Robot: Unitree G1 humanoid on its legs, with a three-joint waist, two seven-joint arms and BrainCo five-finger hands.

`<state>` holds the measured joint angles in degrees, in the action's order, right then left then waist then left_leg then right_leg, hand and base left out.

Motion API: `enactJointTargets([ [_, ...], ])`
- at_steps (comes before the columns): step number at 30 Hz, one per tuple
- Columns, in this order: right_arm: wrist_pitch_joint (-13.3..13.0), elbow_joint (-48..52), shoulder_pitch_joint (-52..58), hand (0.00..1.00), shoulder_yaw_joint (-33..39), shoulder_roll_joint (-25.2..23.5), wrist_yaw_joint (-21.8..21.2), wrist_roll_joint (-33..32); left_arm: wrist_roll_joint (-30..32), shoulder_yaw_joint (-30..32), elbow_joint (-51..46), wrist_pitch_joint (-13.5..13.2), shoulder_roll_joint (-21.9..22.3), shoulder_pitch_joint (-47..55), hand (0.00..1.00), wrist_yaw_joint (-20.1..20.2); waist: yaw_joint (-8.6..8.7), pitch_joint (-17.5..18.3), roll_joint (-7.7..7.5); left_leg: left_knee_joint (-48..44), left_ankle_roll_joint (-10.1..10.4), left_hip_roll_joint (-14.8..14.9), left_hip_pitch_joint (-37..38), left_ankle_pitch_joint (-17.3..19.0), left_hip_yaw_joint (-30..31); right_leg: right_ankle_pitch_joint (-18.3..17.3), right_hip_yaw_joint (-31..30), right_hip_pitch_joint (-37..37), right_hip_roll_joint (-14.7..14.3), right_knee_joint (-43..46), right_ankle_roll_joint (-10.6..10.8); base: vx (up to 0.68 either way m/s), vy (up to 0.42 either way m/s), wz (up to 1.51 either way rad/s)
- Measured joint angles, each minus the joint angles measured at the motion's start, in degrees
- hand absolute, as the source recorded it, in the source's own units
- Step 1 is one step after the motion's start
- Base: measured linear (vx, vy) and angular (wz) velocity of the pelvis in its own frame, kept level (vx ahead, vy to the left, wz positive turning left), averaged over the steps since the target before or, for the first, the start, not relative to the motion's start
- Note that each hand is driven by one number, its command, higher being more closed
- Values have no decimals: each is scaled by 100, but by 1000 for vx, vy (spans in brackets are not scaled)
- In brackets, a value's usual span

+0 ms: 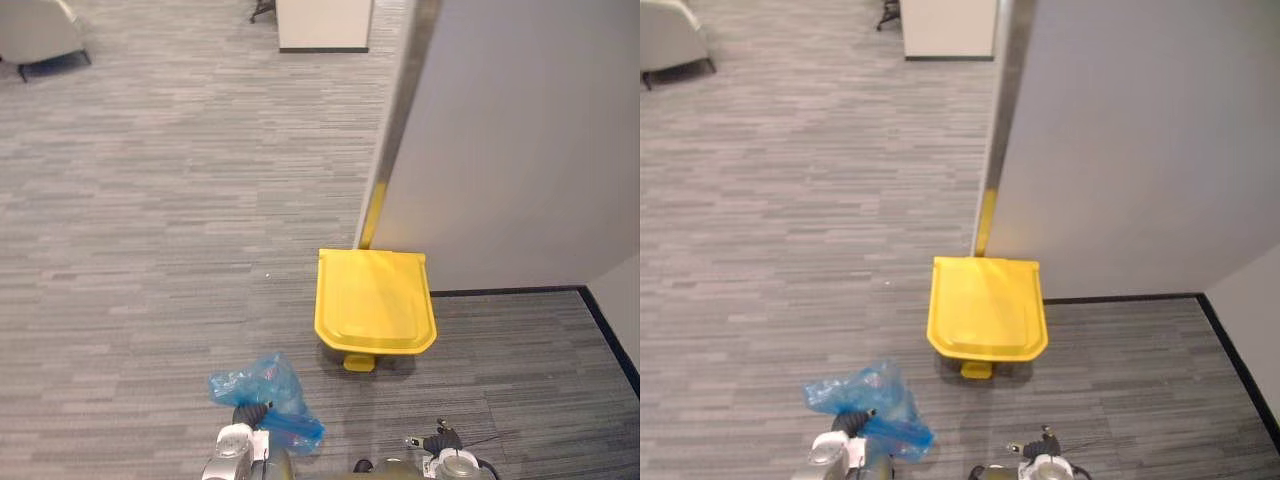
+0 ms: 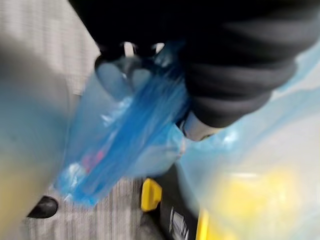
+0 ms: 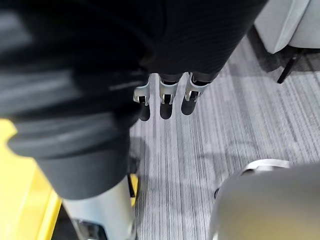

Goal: Gather rubbish on tea table into small bin, then transfer packed bag to large trash can.

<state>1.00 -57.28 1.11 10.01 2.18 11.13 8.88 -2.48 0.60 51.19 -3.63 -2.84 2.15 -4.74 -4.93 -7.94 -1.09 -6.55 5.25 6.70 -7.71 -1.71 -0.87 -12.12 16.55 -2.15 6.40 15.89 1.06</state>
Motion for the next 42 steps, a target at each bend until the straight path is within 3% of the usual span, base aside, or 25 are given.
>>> enactJointTargets([
  [2,-10,17,-16,0,57,4,8,0,1,2,3,2,1,5,100,3,11,0,45,-66,-228,36,-4,155,-443,67,27,23,42,-126,98,-155,163,-2],
  [8,4,9,104,0,100,-108,-4,7,8,-59,137,5,-89,83,100,-1,158,71,6,816,-201,-276,392,5,-567,194,-642,157,65,-593,324,-20,109,6],
  [12,10,-9,111,0,98,-162,-5,13,8,-51,226,7,-256,168,100,-7,142,65,-74,670,-209,-397,467,10,-762,228,-1007,240,127,-699,370,98,99,-22],
  [14,10,-12,107,0,99,-207,-7,13,4,-22,228,5,-316,188,100,-12,141,41,-169,217,-304,-494,373,309,-838,116,-1127,234,242,-520,501,155,93,-17],
  [16,9,-13,97,0,109,-218,-17,9,1,9,188,2,-333,187,100,-5,150,3,-229,-675,-384,-551,164,932,-894,-181,-1156,223,444,-30,829,183,95,-9],
  [18,-7,25,64,0,217,-196,-53,5,1,32,185,8,-288,141,100,-10,172,-83,-151,-1182,-506,-495,256,1392,-768,10,-1061,-408,596,1848,1050,209,107,-16],
  [19,-53,59,-73,0,245,-165,-75,0,1,41,210,6,-262,126,100,-8,172,-214,-44,-1342,-565,-408,401,1518,-743,-25,-1024,-802,610,2549,1027,166,83,-4],
  [21,-57,18,-89,0,245,-175,-103,-5,4,52,250,13,-312,72,100,-17,170,-255,-95,-1544,-577,-222,637,1816,-690,-222,-699,-1138,479,2214,782,200,34,8],
  [22,-76,42,-100,0,246,-199,-107,-5,4,51,260,13,-333,54,100,-17,179,-280,-128,-1618,-557,-158,732,1944,-636,-96,-526,-1335,396,1782,702,287,-12,17],
  [24,-72,70,-205,0,267,-204,-109,-9,5,49,322,13,-335,-53,100,-15,176,-420,-182,-1784,-539,-75,847,2125,-641,414,-402,-1590,261,802,733,357,-63,18],
  [25,-54,86,-306,0,277,-208,-108,-6,8,51,353,12,-353,-158,100,-16,167,-582,-240,-1998,-419,-72,905,2260,-648,752,-216,-1575,238,76,749,316,-119,24],
  [27,-42,84,-320,0,275,-198,-102,3,11,59,365,7,-362,-214,100,-21,153,-707,-274,-2377,-185,-31,1071,2588,-621,858,14,-1290,241,-85,332,397,-178,5],
  [28,-35,47,-420,0,290,-149,-103,3,16,57,390,6,-322,-321,100,-33,119,-822,-101,-2394,-102,138,1183,2659,-598,692,67,-1225,119,43,324,419,-156,1],
  [29,-81,181,-427,0,359,-155,0,-4,22,50,385,-19,-309,-370,100,-16,167,-890,-15,-2310,-78,146,1197,2643,-576,512,117,-1303,134,304,299,301,-94,9],
  [33,-41,267,-312,0,665,-85,-21,31,151,82,326,-75,-317,-477,100,-5,155,-864,-8,-1810,-53,246,1611,2629,-294,-198,274,-1369,158,1036,180,245,-126,22],
  [39,13,251,-343,0,349,26,2,236,234,198,189,-85,-202,-584,100,-1,124,-852,-62,-1758,106,415,1307,2452,-368,42,537,-1443,41,676,6,54,-59,4],
  [42,8,255,-413,0,-87,23,63,228,216,205,3,-105,-293,-590,100,-3,92,-767,-248,-1916,110,399,732,2450,-421,190,500,-1869,45,552,-22,-100,-24,9],
])
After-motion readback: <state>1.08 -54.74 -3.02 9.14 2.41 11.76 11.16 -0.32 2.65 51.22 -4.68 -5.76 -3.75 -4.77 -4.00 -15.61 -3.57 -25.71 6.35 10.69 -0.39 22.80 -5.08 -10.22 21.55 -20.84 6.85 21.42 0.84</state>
